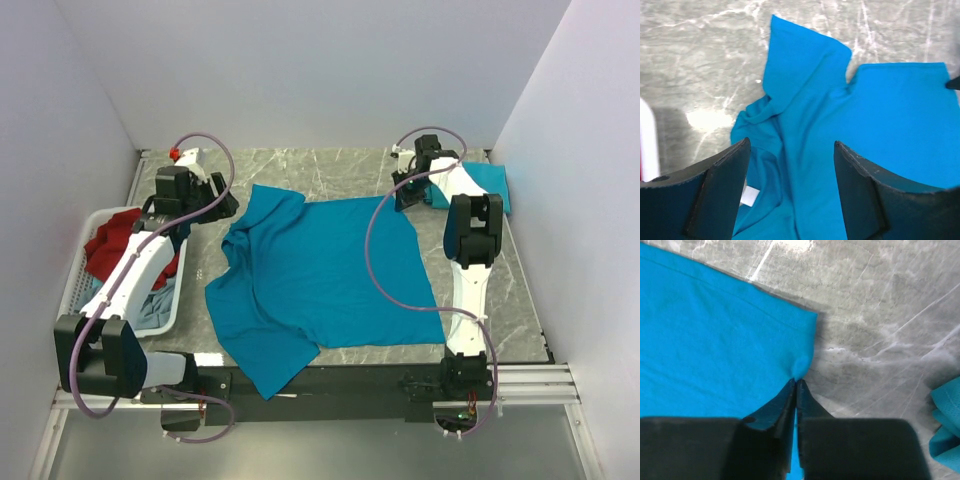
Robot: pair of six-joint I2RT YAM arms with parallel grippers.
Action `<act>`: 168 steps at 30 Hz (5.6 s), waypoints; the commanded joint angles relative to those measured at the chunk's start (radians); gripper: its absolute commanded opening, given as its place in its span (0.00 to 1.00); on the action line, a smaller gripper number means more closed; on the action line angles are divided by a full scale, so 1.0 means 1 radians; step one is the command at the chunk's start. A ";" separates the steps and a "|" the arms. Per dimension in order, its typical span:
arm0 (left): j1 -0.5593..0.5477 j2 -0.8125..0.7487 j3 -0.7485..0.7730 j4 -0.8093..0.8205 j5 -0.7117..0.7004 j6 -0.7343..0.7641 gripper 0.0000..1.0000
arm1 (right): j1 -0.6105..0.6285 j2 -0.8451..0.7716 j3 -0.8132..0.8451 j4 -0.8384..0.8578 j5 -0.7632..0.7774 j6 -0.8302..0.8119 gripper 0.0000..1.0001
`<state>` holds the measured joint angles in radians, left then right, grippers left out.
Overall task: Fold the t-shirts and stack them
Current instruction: Flatten the tshirt out
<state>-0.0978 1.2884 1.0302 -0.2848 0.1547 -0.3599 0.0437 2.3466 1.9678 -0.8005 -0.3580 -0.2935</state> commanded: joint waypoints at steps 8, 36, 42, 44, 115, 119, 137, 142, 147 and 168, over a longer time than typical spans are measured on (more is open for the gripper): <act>-0.005 -0.047 0.004 0.029 -0.044 0.038 0.72 | 0.180 -0.423 -0.351 0.155 -0.022 -0.127 0.02; -0.005 -0.038 0.001 0.039 0.019 0.024 0.72 | 0.360 -0.336 -0.383 0.149 0.065 -0.115 0.43; -0.006 -0.035 0.001 0.041 0.026 0.022 0.72 | 0.403 -0.250 -0.328 0.124 0.102 -0.110 0.43; -0.005 -0.034 0.001 0.039 0.029 0.022 0.72 | 0.420 -0.239 -0.322 0.127 0.102 -0.107 0.43; -0.075 1.149 0.946 -0.252 -0.155 0.082 0.31 | 0.156 -0.187 -0.012 0.119 0.103 -0.133 0.00; -0.079 1.184 0.984 -0.281 -0.176 0.088 0.10 | 0.156 -0.190 -0.004 0.104 0.094 -0.130 0.00; -0.080 0.568 0.806 -0.122 -0.152 0.075 0.00 | 0.154 -0.513 -0.055 0.031 0.090 -0.148 0.00; -0.082 0.318 0.671 -0.044 -0.184 0.047 0.00 | 0.157 -0.656 -0.012 -0.026 0.097 -0.179 0.00; -0.091 -0.021 0.535 0.078 -0.227 0.021 0.00 | 0.159 -0.887 -0.026 -0.011 0.116 -0.220 0.00; -0.045 -0.439 0.817 0.167 -0.055 -0.073 0.00 | 0.082 -1.396 0.086 0.092 0.090 -0.164 0.00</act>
<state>-0.1699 0.8089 1.8198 -0.1135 0.0448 -0.4141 0.1471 0.9249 2.0434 -0.7326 -0.2661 -0.4885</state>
